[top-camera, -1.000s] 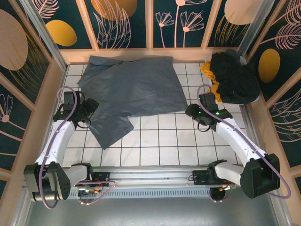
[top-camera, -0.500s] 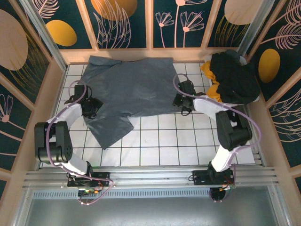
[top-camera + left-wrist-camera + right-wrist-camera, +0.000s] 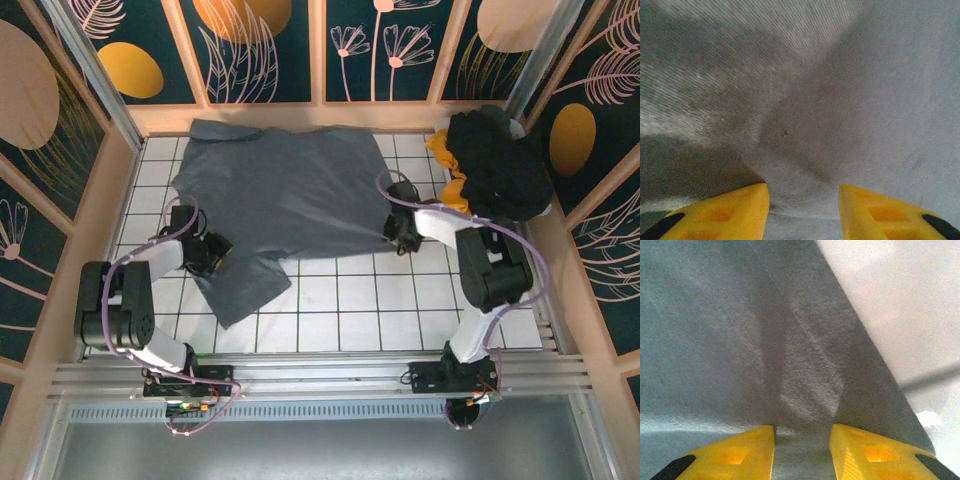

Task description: Fold and stack the t-shirts

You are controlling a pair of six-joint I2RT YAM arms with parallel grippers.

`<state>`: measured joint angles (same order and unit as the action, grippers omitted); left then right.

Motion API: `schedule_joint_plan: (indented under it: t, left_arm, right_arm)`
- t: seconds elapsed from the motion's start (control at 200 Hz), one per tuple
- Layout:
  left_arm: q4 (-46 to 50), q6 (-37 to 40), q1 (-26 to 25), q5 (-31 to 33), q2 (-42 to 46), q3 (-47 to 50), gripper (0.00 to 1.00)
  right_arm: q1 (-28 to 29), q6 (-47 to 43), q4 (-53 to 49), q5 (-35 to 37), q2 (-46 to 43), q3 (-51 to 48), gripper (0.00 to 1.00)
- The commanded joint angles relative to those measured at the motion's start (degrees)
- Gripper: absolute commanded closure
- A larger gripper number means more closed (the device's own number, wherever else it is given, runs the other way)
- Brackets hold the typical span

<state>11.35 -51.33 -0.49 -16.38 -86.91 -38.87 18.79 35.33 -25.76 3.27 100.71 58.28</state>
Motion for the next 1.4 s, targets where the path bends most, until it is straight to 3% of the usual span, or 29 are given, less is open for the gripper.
schedule_joint_plan:
  t: [0.0, 0.145, 0.27, 0.425, 0.586, 0.856, 0.966, 1.116, 1.396]
  left_arm:
    - [5.5, -1.0, -0.5, -0.7, 4.1, 7.4, 0.59]
    - [5.3, -4.1, -0.5, -2.1, 11.1, 13.1, 0.6]
    - [6.2, -3.0, -0.5, -1.3, 11.3, 9.7, 0.56]
    - [15.7, -1.2, -0.6, 2.9, 13.1, 2.8, 0.48]
    - [27.9, -0.7, -1.8, 6.3, 19.6, 3.4, 0.48]
    - [37.7, -6.2, -4.7, 0.1, 33.7, 11.8, 0.51]
    - [38.0, -3.4, -4.9, -3.0, 32.4, 13.0, 0.46]
    - [45.3, 1.5, -7.0, 0.5, 29.4, 10.1, 0.48]
    - [48.1, -3.7, -9.7, -0.2, 32.9, 13.8, 0.48]
  right_arm:
    - [-0.3, 2.3, -8.5, 0.5, -3.8, -7.1, 0.63]
    - [-0.3, 3.4, -7.9, -0.2, -8.7, -12.5, 0.63]
    - [-0.2, 3.0, -7.2, -0.2, -10.2, -12.3, 0.6]
    - [0.1, 1.4, -8.6, 3.1, -15.7, -9.7, 0.49]
    - [1.3, -0.8, -11.0, 2.9, -21.3, -6.1, 0.41]
    - [8.2, 0.2, -10.5, -2.0, -19.7, -4.8, 0.38]
    - [8.7, -0.1, -8.6, -3.9, -17.8, -4.0, 0.38]
    - [8.8, -1.2, -7.9, -3.8, -15.3, -0.6, 0.38]
    - [8.8, -0.1, -6.5, -4.0, -13.8, -0.3, 0.38]
